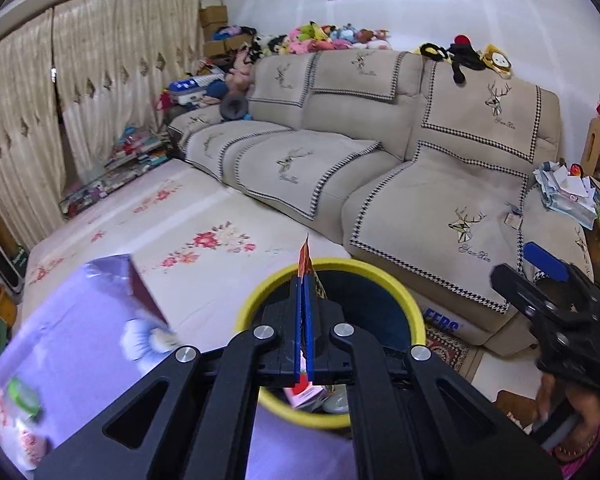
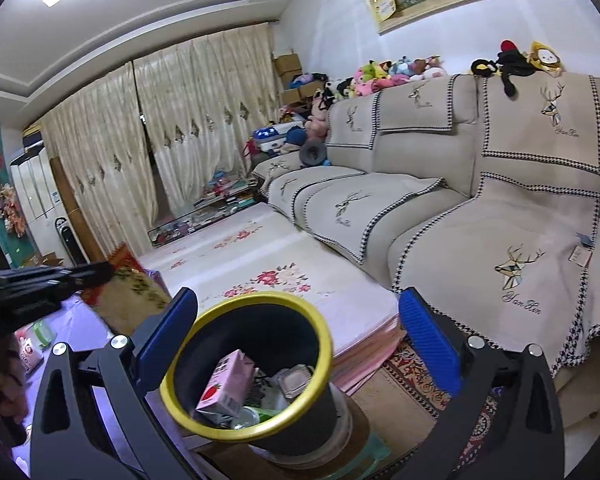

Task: Collect trash
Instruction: 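Carry the red wrapper over the yellow bin and open the left gripper, then move both tools back over the table toward the remaining items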

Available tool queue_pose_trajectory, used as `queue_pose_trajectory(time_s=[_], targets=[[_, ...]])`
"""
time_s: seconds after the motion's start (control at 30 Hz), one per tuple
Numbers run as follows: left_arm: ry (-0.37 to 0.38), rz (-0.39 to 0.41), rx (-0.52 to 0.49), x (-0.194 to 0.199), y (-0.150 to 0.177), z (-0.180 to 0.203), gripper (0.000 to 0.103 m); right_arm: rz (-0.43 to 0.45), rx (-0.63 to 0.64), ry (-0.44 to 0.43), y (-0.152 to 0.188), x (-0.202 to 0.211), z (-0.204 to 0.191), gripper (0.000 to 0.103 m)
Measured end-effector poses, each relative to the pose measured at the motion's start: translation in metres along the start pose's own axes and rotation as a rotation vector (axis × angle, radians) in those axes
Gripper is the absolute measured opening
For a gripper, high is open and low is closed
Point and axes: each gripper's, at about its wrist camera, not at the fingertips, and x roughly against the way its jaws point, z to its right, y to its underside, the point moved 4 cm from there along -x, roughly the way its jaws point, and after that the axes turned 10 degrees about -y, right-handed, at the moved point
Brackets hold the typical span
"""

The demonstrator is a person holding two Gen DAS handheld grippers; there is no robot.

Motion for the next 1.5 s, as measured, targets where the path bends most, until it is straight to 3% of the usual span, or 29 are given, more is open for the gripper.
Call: queue_pose_trajectory(time_s=[0.33, 0.4, 0.43, 0.47, 0.53, 0.6, 0.83, 1.0, 1.17, 1.5], targets=[[0.02, -0.105, 0.021, -0.087, -0.002, 0.04, 0.006, 0.016, -0.005, 0.069, -0.005, 0.009, 0.023, 0.096], [0.003, -0.108, 0.028, -0.092, 0.002, 0.037, 0.033, 0.019, -0.006, 0.076, -0.006, 0.01, 0.025, 0.096], [-0.005, -0.105, 0.035, -0.092, 0.003, 0.036, 0.053, 0.019, -0.007, 0.078, -0.007, 0.01, 0.026, 0.096], [-0.018, -0.096, 0.042, -0.09, 0.004, 0.033, 0.061, 0.019, -0.007, 0.077, -0.006, 0.01, 0.027, 0.096], [-0.029, -0.079, 0.043, -0.08, 0.009, 0.025, 0.063, 0.018, -0.008, 0.076, -0.006, 0.01, 0.025, 0.096], [-0.038, -0.069, 0.053, -0.067, 0.012, 0.015, 0.072, 0.013, -0.008, 0.07, -0.005, 0.008, 0.023, 0.096], [-0.104, 0.011, 0.128, 0.015, 0.042, -0.047, 0.086, -0.029, 0.018, 0.021, 0.003, -0.003, -0.001, 0.096], [-0.227, 0.065, 0.209, 0.083, 0.085, -0.112, 0.092, -0.054, 0.051, -0.039, 0.009, -0.011, -0.035, 0.096], [-0.399, 0.096, 0.336, 0.146, 0.143, -0.192, 0.094, -0.095, 0.116, -0.124, 0.017, -0.023, -0.09, 0.096], [-0.745, 0.065, 0.559, 0.227, 0.273, -0.329, 0.095, -0.225, 0.262, -0.367, 0.048, -0.052, -0.23, 0.096]])
